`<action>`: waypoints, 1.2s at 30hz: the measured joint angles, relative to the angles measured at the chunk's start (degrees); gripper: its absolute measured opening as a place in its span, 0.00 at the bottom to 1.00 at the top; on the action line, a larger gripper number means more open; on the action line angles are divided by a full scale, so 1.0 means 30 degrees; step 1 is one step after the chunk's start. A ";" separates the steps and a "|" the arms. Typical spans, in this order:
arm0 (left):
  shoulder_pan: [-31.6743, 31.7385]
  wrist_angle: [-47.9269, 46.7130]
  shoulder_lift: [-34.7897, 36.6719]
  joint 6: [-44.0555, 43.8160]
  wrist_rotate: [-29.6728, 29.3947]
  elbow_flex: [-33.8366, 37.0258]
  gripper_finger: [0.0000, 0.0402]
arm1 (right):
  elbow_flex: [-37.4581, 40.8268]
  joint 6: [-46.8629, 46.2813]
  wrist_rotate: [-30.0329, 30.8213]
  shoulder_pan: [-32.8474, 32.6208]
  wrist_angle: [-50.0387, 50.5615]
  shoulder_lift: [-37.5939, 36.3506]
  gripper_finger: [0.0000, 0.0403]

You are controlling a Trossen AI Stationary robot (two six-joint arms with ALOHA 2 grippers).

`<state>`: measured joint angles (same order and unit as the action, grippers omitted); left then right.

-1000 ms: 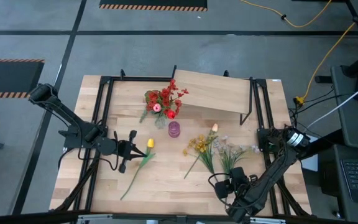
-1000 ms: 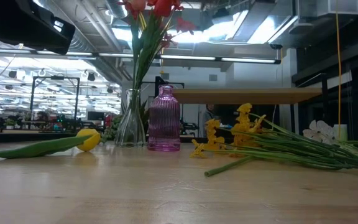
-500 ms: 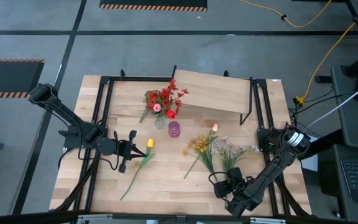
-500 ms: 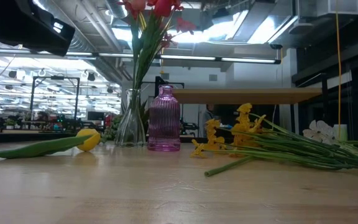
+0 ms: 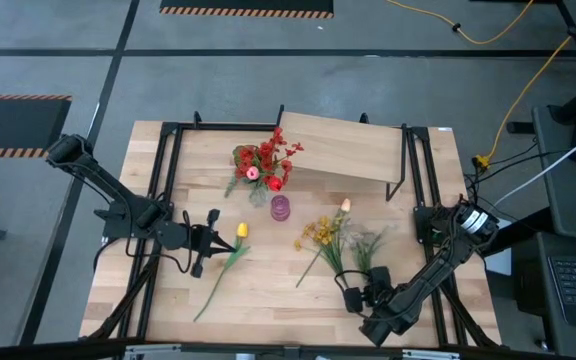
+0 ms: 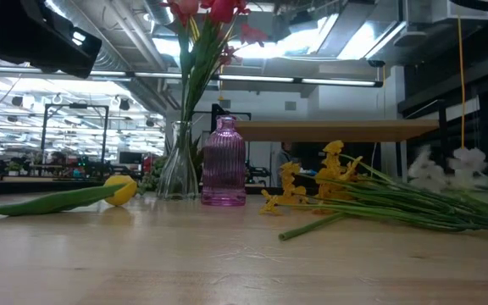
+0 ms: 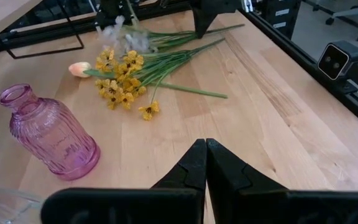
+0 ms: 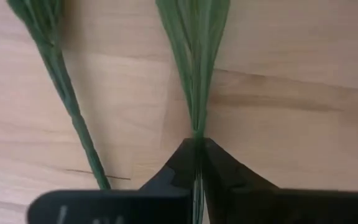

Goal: Pick and place flowers into a vace then onto a shelf
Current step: Put the white flowers into the transparent vase

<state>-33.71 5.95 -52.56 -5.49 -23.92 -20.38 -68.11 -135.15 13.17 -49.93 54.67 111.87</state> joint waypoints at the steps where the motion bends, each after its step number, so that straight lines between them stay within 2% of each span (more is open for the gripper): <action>1: 0.0000 -0.0003 0.0000 -0.0089 0.0000 0.0000 0.01 | -0.0090 -0.0230 0.0003 0.0001 0.0120 0.0022 0.03; 6: 0.0000 -0.0080 0.0000 0.0018 0.0007 0.0000 0.01 | -0.0971 -0.0379 -0.0004 -0.0028 0.3253 0.0220 0.01; 12: 0.0003 -0.0116 0.0000 -0.0162 0.0049 0.0000 0.01 | -0.3482 -0.0364 0.0085 -0.0050 0.7358 0.0089 0.01; 21: 0.0001 -0.0121 0.0000 -0.0266 0.0181 0.0000 0.00 | -0.7779 0.0204 0.1693 -0.0555 1.1751 -0.0042 0.00; 24: 0.0000 -0.0123 0.0000 -0.0266 0.0189 0.0000 0.01 | -0.8561 0.0297 0.1836 -0.0775 1.1724 -0.0295 0.00; 30: 0.0006 -0.0153 0.0000 -0.0266 0.0196 0.0007 0.02 | -0.8314 0.0175 0.3297 -0.0997 1.1835 -0.1206 0.00; 33: 0.0007 -0.0141 0.0000 -0.0269 0.0213 0.0007 0.01 | -0.8314 0.0769 0.4289 -0.0997 1.1451 -0.1281 0.00; 36: 0.0007 -0.0138 0.0000 -0.0266 0.0319 0.0007 0.01 | -0.8314 0.1658 0.4464 -0.0983 1.0330 -0.1281 0.00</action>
<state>-33.69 5.54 -52.56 -6.28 -22.96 -20.36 -93.06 -130.18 26.56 -52.88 85.66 108.03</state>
